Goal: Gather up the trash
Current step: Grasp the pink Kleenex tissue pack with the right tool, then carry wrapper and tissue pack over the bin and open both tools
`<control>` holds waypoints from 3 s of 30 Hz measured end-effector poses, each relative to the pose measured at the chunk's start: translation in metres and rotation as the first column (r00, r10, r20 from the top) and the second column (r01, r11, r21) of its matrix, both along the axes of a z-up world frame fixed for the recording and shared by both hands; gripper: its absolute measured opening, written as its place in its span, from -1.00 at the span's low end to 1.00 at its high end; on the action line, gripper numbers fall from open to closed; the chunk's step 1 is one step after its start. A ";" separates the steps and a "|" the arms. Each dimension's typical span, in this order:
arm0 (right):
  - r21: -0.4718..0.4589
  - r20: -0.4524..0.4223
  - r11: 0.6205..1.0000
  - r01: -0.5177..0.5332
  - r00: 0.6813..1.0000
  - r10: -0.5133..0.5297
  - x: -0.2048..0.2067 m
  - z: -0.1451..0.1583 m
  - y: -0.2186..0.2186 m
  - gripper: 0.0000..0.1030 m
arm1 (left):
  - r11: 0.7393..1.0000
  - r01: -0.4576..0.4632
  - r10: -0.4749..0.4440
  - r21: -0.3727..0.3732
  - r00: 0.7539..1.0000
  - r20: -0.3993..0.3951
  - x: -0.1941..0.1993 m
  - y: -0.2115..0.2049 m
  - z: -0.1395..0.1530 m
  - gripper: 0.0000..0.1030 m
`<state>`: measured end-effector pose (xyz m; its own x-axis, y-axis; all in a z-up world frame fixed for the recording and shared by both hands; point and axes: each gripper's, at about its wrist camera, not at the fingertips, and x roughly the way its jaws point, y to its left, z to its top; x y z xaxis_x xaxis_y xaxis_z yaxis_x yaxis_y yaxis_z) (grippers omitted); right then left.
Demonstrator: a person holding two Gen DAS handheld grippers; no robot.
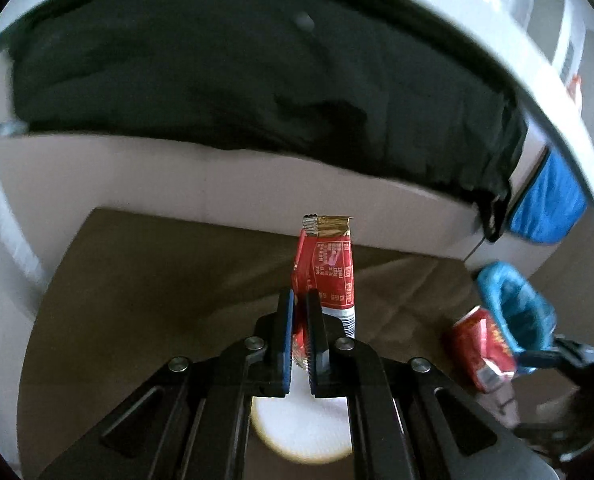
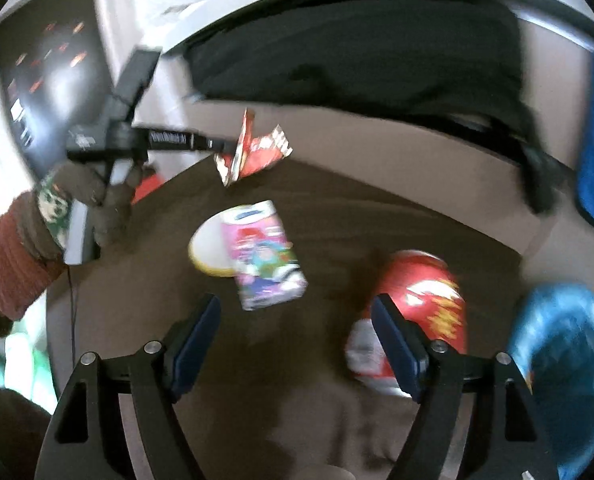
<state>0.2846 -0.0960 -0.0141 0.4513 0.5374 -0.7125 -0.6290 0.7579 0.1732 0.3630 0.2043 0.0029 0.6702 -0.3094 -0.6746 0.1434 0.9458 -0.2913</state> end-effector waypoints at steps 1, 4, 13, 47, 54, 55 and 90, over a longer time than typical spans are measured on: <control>-0.028 0.003 0.999 -0.042 0.999 0.042 0.004 -0.001 0.014 0.46 | 1.000 -0.020 0.021 -0.014 1.000 0.014 -0.014 -0.001 0.000 -0.89; -0.071 0.018 0.991 -0.111 0.994 0.112 0.012 -0.006 0.043 0.46 | 0.997 -0.066 0.068 -0.025 0.997 0.047 -0.047 0.008 0.004 -0.89; -0.104 -0.073 0.981 -0.161 0.985 0.154 0.061 -0.039 0.101 0.46 | 0.986 -0.146 0.151 -0.076 0.986 0.067 -0.100 0.019 -0.004 -0.89; 0.116 0.068 0.982 0.151 0.985 -0.160 0.011 0.059 -0.047 -0.03 | 0.999 0.010 0.003 -0.052 0.968 0.253 -0.111 -0.129 0.071 -0.89; 0.163 0.159 0.946 0.281 0.938 -0.307 -0.014 0.091 -0.133 -0.03 | 0.996 0.089 -0.080 -0.014 0.947 0.311 -0.109 -0.211 0.091 -0.89; 0.164 0.168 0.939 0.304 0.929 -0.330 -0.016 0.093 -0.145 -0.03 | 0.995 0.099 -0.090 -0.012 0.945 0.315 -0.109 -0.221 0.092 -0.89; 0.166 0.016 0.793 0.587 0.802 -0.597 0.010 -0.009 -0.317 -0.03 | 0.948 0.316 -0.313 -0.044 0.948 0.058 -0.042 -0.400 -0.001 -0.89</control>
<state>0.2948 -0.4129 -0.0229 0.7568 0.2448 -0.6060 -0.0791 0.9547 0.2868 0.3214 -0.1953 0.0021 0.5657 -0.5437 -0.6200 0.4467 0.8340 -0.3239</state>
